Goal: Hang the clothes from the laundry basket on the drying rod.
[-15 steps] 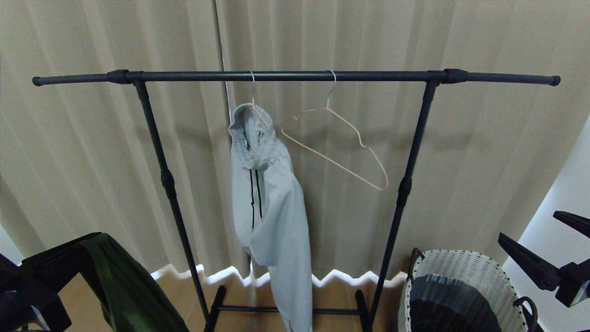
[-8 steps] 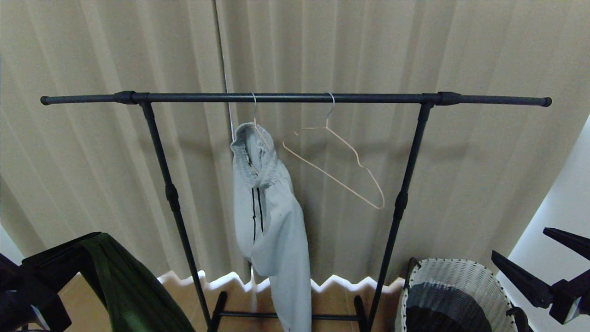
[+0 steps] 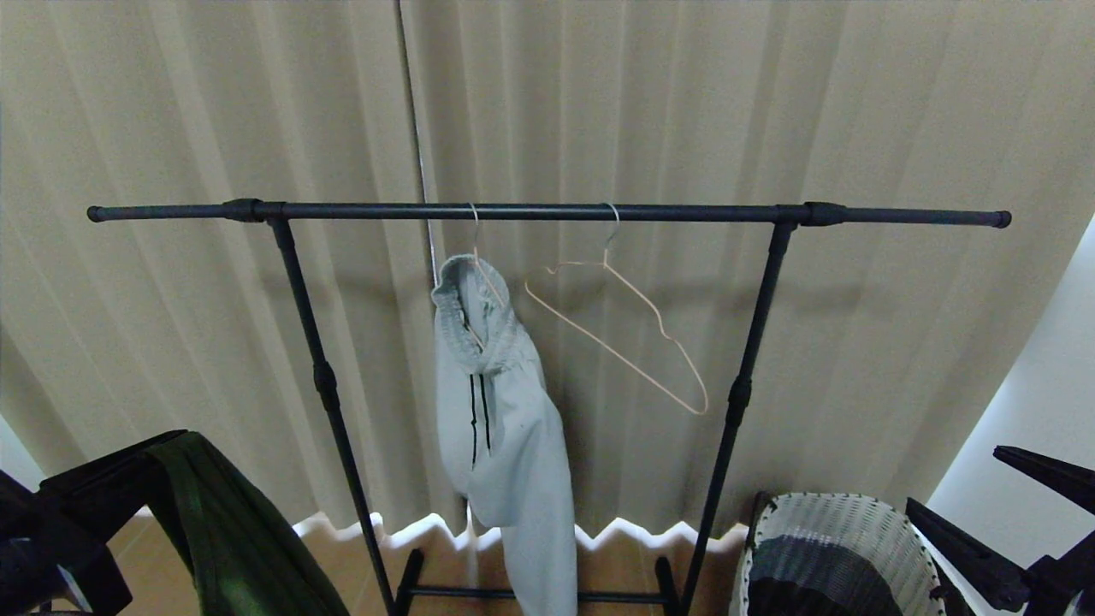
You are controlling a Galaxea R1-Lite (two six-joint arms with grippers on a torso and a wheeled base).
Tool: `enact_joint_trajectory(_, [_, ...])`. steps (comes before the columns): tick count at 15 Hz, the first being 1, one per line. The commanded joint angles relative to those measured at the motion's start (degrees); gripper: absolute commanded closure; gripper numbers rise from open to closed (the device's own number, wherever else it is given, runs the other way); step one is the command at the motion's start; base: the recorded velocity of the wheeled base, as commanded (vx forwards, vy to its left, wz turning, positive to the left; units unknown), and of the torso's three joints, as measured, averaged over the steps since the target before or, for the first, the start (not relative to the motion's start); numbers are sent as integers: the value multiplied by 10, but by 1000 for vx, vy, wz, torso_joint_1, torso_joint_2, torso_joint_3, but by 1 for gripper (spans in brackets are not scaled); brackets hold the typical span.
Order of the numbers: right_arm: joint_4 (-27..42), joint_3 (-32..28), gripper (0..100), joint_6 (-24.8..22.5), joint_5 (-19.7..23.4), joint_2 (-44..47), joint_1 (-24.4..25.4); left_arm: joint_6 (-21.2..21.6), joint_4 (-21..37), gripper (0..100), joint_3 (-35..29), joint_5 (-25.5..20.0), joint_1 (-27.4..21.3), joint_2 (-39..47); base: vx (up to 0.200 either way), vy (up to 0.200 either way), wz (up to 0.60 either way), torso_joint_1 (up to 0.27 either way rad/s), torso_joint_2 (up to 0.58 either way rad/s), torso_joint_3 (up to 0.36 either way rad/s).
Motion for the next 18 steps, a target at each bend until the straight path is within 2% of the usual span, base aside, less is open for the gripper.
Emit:
enact_joint_trajectory(1, [1, 7, 0, -7, -1, -5, 0, 0, 0, 100, 0, 0, 0, 1, 0, 0, 0, 0, 0, 0])
enact_joint_trajectory(9, [4, 9, 0, -7, 0, -21, -4, 3, -1, 100, 4, -2, -1, -2, 0, 0, 0, 0, 0, 0])
enact_joint_trajectory(13, [3, 11, 0, -8, -2, -31, -4, -1, -2, 100, 6, -27, 11, -13, 0, 0, 0, 0, 0, 0])
enact_joint_trajectory(16, [7, 15, 0, -10, -3, -42, -5, -4, -1, 100, 5, -28, 24, -15, 0, 0, 0, 175, -360, -181])
enact_joint_trajectory(18, [19, -12, 0, -11, -7, -32, -13, -5, -1, 100, 5, -28, 26, -13, 0, 0, 0, 115, -195, -100])
